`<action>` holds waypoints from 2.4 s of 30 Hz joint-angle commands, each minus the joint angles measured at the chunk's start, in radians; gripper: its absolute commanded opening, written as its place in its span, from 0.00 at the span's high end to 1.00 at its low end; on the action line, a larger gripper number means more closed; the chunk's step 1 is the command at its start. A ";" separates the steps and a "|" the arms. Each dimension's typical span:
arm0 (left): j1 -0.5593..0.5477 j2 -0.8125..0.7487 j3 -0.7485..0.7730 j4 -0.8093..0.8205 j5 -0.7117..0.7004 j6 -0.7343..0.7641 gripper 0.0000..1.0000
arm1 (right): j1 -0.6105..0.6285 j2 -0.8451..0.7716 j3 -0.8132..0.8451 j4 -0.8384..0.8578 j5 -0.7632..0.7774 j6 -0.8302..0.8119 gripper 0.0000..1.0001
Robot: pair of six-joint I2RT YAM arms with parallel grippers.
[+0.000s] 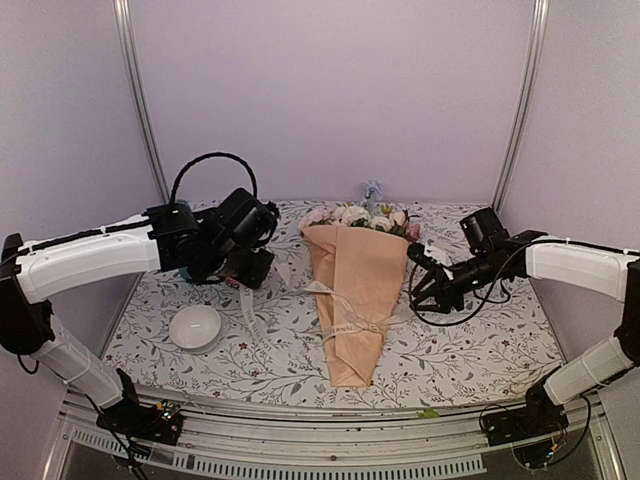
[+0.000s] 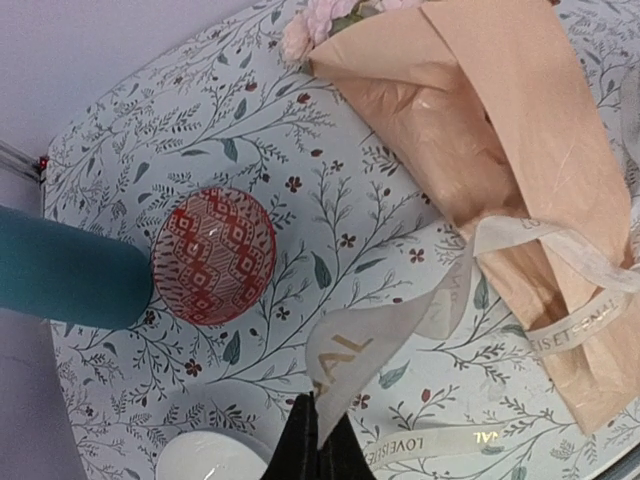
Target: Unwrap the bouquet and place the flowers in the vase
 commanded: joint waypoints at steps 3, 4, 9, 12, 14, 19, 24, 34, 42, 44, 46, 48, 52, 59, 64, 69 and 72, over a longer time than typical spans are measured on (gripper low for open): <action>0.013 -0.033 -0.097 -0.186 0.054 -0.151 1.00 | 0.145 0.131 0.068 -0.032 0.105 -0.037 0.60; 0.013 -0.042 -0.116 -0.184 0.080 -0.158 1.00 | 0.163 0.152 0.075 -0.022 0.122 -0.033 0.61; 0.014 -0.102 -0.187 -0.141 0.188 -0.173 0.97 | 0.225 0.256 0.115 0.022 0.184 -0.008 0.61; 0.015 -0.131 -0.179 -0.123 0.211 -0.157 1.00 | 0.250 0.306 0.133 0.029 0.194 -0.006 0.61; 0.016 -0.151 -0.186 -0.083 0.212 -0.138 0.93 | 0.263 0.331 0.139 0.047 0.210 -0.005 0.61; 0.012 -0.194 -0.268 0.128 0.281 -0.063 0.61 | 0.278 0.385 0.163 0.053 0.259 0.018 0.64; -0.058 -0.216 -0.393 0.484 0.345 0.035 0.54 | 0.279 0.375 0.154 0.061 0.275 0.022 0.86; -0.175 0.060 -0.525 1.229 0.378 0.224 0.36 | 0.278 0.285 0.128 0.060 0.247 0.037 1.00; -0.230 0.319 -0.426 1.370 0.329 0.409 0.28 | 0.275 0.266 0.110 0.056 0.191 0.047 1.00; -0.230 0.359 -0.414 1.400 0.286 0.422 0.28 | 0.275 0.262 0.110 0.056 0.179 0.051 1.00; -0.232 0.402 -0.396 1.420 0.241 0.444 0.28 | 0.274 0.253 0.106 0.057 0.166 0.052 1.00; -0.232 0.441 -0.390 1.462 0.226 0.465 0.28 | 0.270 0.243 0.102 0.056 0.158 0.056 1.00; -0.231 0.522 -0.360 1.494 0.101 0.475 0.28 | 0.255 0.234 0.091 0.054 0.152 0.053 1.00; -0.231 0.548 -0.373 1.509 -0.232 0.438 0.29 | 0.221 0.246 0.068 0.020 0.172 0.037 1.00; -0.229 0.461 -0.468 1.570 -0.200 0.374 0.33 | 0.214 0.265 0.052 0.034 0.171 0.039 0.98; -0.229 0.464 -0.454 1.535 -0.219 0.355 0.33 | 0.214 0.294 0.074 0.039 0.179 0.055 0.87; -0.229 0.476 -0.437 1.532 -0.214 0.361 0.34 | 0.214 0.298 0.077 0.039 0.176 0.055 0.88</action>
